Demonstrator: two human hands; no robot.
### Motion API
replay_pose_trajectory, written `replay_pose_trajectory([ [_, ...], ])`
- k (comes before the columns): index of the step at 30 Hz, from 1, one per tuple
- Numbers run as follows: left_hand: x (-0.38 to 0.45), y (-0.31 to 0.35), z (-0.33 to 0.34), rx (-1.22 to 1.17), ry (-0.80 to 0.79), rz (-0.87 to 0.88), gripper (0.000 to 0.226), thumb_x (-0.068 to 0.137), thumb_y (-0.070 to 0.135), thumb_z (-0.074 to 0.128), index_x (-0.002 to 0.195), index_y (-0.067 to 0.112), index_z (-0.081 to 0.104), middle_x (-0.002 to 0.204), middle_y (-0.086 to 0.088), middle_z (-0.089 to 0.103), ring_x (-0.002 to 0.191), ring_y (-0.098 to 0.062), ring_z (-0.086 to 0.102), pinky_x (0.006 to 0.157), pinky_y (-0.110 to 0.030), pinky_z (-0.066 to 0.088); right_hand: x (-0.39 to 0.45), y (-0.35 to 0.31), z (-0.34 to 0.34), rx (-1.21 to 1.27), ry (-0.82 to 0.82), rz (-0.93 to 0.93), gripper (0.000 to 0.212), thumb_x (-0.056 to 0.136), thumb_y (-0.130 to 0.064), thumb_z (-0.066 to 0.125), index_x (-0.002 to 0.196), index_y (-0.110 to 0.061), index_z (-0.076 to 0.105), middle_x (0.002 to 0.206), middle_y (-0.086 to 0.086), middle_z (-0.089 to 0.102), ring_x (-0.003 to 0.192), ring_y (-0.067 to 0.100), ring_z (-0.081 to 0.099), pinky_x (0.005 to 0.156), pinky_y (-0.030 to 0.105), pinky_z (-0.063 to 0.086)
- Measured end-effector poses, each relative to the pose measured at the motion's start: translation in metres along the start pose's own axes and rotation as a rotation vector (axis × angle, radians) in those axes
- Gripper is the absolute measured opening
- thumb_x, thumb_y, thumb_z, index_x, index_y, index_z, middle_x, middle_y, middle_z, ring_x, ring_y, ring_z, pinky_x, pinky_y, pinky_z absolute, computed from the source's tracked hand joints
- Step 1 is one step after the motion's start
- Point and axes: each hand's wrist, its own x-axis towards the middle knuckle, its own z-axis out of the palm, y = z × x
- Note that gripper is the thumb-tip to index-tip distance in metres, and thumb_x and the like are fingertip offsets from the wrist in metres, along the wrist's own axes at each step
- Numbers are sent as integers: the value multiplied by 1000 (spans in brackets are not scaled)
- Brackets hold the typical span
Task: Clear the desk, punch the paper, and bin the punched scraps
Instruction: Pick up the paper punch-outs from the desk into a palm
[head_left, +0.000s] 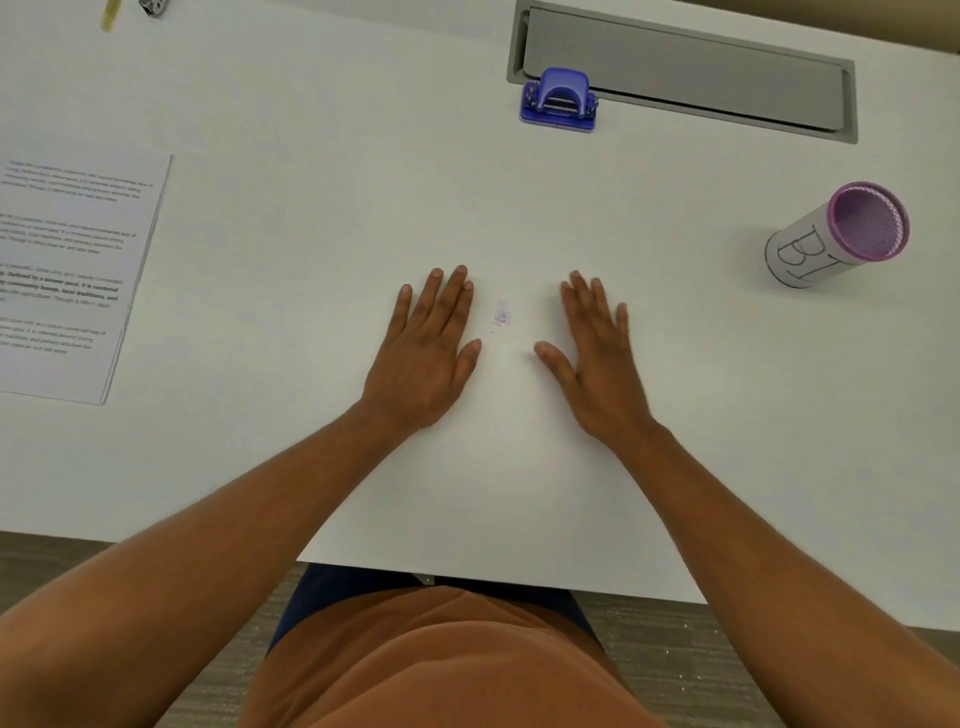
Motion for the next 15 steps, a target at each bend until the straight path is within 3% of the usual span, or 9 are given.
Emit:
replay_pose_trajectory([
  [3,-8,-9,-1,34,-28,39,68,112,46,23,169,9,13,179,-5,6,166,-26,2,133,-53,6,-30,22,-9,-65,-60,37,92,99,-67,46,166,-18,7,175,-5,0,161,15,-9,130,51,-2],
  [6,-8,-5,2,67,-38,83,66,113,43,20,169,10,10,179,-5,6,166,-26,3,133,-53,6,-32,26,-2,-208,-97,24,92,100,-73,36,166,-19,2,175,-4,-3,161,18,-11,129,56,0],
  [10,9,12,1,39,-18,76,63,114,39,23,169,12,12,179,-3,7,166,-26,3,133,-53,5,1,8,7,-252,-51,29,81,105,-65,27,166,-17,5,175,0,1,161,21,-7,129,57,2],
  [15,21,20,-2,14,-20,139,59,114,37,26,169,18,18,179,0,12,166,-26,4,133,-52,5,35,-13,8,-71,20,49,65,110,-47,40,163,-12,26,172,5,20,161,23,9,131,49,6],
])
